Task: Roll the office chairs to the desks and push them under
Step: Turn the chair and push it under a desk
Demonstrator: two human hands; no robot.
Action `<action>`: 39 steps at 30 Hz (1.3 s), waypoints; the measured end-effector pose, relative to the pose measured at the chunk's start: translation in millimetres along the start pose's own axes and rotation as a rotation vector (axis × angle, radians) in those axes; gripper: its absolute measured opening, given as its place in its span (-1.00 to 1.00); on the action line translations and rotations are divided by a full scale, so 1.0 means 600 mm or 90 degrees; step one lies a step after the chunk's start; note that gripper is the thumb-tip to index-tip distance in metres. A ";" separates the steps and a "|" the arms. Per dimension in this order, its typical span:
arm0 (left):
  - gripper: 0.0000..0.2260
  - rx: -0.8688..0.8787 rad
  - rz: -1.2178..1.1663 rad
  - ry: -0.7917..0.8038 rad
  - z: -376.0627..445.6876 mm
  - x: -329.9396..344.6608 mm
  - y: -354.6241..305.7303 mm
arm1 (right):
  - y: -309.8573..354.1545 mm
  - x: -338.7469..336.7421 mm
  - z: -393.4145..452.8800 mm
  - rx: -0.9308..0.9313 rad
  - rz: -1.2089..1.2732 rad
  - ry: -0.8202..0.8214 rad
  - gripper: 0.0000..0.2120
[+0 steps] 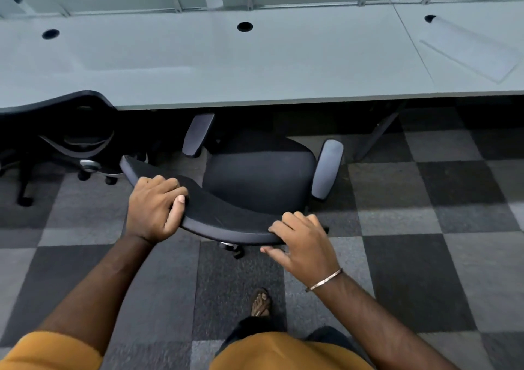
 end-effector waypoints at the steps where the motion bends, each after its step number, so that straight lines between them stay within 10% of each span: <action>1: -0.64 -0.004 -0.001 0.002 0.002 -0.001 0.006 | 0.000 0.000 0.008 -0.008 0.005 0.003 -0.65; 30: -0.66 -0.057 -0.006 -0.085 0.078 0.035 -0.285 | -0.292 -0.112 -0.048 -0.101 0.067 0.032 -0.56; 39: -0.63 0.106 -0.178 0.281 0.126 0.025 -0.268 | -0.345 -0.148 -0.067 0.057 0.083 0.097 -0.57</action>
Point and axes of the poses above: each hand's wrist, its own z-axis towards the middle knuckle, its own x-axis out of the palm, y = z × x, the point moved 3 cm from there along z, towards the middle knuckle, and after that the axes turned 11 degrees about y, right-handed, at the moved point
